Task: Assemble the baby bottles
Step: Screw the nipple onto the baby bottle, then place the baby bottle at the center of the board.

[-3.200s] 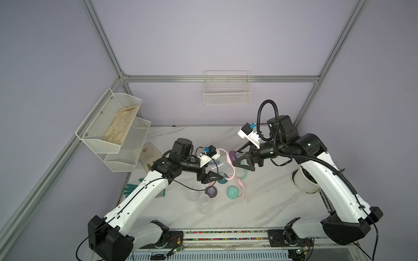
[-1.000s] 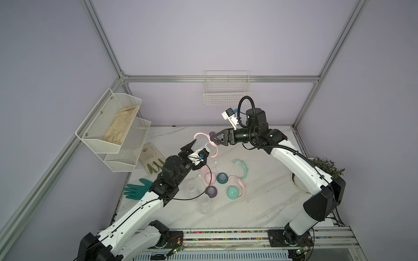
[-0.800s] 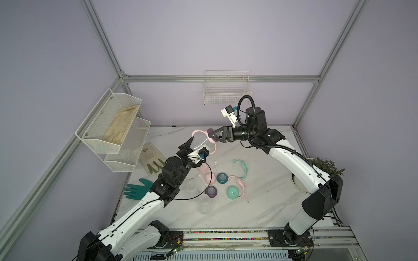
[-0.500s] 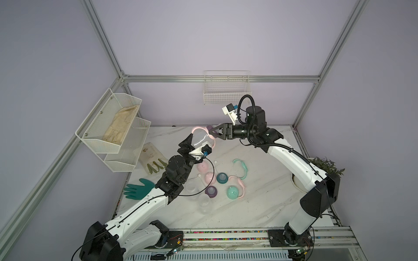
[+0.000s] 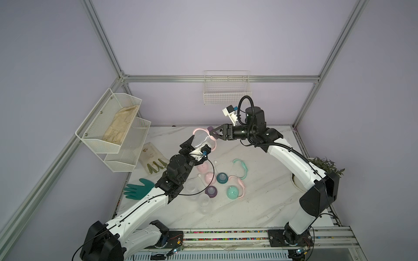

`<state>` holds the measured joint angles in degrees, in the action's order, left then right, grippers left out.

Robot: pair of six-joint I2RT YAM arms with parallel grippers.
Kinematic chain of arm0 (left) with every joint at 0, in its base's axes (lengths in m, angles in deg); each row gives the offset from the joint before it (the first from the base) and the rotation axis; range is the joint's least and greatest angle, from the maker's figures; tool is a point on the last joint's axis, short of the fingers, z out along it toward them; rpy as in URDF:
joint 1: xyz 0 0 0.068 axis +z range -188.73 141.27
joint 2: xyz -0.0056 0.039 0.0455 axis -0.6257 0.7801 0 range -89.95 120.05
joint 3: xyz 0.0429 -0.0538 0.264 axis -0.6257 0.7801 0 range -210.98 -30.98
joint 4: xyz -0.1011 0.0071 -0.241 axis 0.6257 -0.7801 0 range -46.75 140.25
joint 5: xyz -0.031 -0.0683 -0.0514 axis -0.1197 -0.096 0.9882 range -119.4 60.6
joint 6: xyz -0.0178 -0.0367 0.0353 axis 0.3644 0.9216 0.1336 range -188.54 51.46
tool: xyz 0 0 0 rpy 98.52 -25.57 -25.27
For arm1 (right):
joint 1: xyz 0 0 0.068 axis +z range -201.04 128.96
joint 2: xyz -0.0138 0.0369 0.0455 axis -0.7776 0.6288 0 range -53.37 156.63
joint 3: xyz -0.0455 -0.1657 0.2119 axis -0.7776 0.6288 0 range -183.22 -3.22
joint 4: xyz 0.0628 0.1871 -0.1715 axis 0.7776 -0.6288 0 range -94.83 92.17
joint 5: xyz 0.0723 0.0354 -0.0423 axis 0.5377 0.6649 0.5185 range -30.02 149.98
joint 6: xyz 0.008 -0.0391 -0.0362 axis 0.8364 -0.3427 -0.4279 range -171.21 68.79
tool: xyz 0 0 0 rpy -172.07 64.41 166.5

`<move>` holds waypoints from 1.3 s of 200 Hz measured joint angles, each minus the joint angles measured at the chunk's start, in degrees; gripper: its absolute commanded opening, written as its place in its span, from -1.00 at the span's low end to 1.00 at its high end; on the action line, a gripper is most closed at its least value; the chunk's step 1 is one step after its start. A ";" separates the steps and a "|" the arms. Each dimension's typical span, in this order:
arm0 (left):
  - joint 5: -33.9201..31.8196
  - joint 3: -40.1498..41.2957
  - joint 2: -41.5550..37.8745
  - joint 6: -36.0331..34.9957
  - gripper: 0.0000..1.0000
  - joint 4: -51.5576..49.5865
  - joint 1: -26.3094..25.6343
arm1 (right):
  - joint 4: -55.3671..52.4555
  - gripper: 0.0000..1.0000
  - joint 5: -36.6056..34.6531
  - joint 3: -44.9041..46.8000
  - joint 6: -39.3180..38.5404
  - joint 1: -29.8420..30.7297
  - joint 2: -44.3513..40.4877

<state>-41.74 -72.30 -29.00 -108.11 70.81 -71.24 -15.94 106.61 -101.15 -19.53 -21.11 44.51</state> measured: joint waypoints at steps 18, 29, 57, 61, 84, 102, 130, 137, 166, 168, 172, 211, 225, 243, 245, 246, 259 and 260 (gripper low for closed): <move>1.79 0.00 0.02 2.60 1.00 -0.55 0.09 | 0.02 -1.00 0.24 0.00 -0.04 -0.63 -0.02; 2.75 0.00 0.07 3.61 0.99 -1.25 0.13 | 0.00 -1.00 0.20 0.00 -0.09 -1.09 -0.02; 4.42 0.00 0.04 6.25 1.00 -3.04 0.13 | -1.49 -1.00 -2.71 -0.52 -2.51 -2.38 -0.02; 4.55 0.00 0.02 6.60 0.99 -3.23 0.13 | -2.08 -1.00 -3.63 -0.81 -3.10 -2.58 0.00; 4.66 0.00 -1.49 10.21 1.00 -7.08 0.13 | -6.16 -1.00 -12.17 -4.09 -8.90 -3.32 1.27; 4.39 -0.11 -3.74 12.96 1.00 -11.08 0.17 | -7.91 -1.00 -20.04 -6.01 -14.01 -3.56 3.26; 3.41 -0.11 -7.37 16.92 0.99 -16.33 0.22 | -9.07 -1.00 -30.51 -6.03 -20.74 -3.58 8.35; 2.95 -0.13 -8.20 18.14 0.99 -17.51 0.22 | -9.11 -1.00 -32.70 -5.90 -22.16 -3.58 10.05; 0.50 -2.56 -9.53 22.60 0.99 -23.74 0.28 | -7.58 -1.00 -39.65 -2.62 -26.82 -3.58 15.76; 0.33 -2.89 -9.51 22.82 1.00 -24.15 0.31 | -7.48 -1.00 -39.85 -2.38 -27.02 -3.58 16.00; 0.09 -3.56 -9.44 23.26 0.99 -25.09 0.33 | -7.17 -1.00 -40.54 -1.81 -27.41 -3.58 16.48; -1.46 -6.34 -9.33 25.77 1.00 -28.50 0.59 | -3.67 -1.00 -44.76 -0.68 -30.05 -3.58 20.22; -1.62 -6.36 -9.07 26.58 1.00 -29.49 0.63 | -3.13 -1.00 -45.75 -1.09 -30.77 -3.58 20.79; -1.62 -6.36 -8.74 27.02 1.00 -30.34 0.76 | -2.86 -1.00 -46.58 -2.43 -31.61 -3.58 21.88; -1.62 -6.36 -8.72 27.04 1.00 -30.47 0.81 | -2.91 -1.00 -46.69 -2.62 -31.71 -3.58 22.05; -1.60 -6.36 -8.72 27.06 1.00 -30.51 0.83 | -2.93 -1.00 -46.69 -2.69 -31.76 -3.58 22.10; -1.57 -6.36 -8.72 27.19 1.00 -30.95 1.18 | -3.21 -0.91 -47.28 -4.02 -32.50 -3.52 22.95; -1.57 -6.36 -8.72 27.21 1.00 -30.95 1.20 | -3.26 -0.89 -47.32 -4.17 -32.59 -3.52 23.08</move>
<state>-43.32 -78.66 -37.72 -80.90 39.86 -70.04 -19.19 59.29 -105.33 -52.12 -24.63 67.59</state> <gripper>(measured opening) 0.997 0.694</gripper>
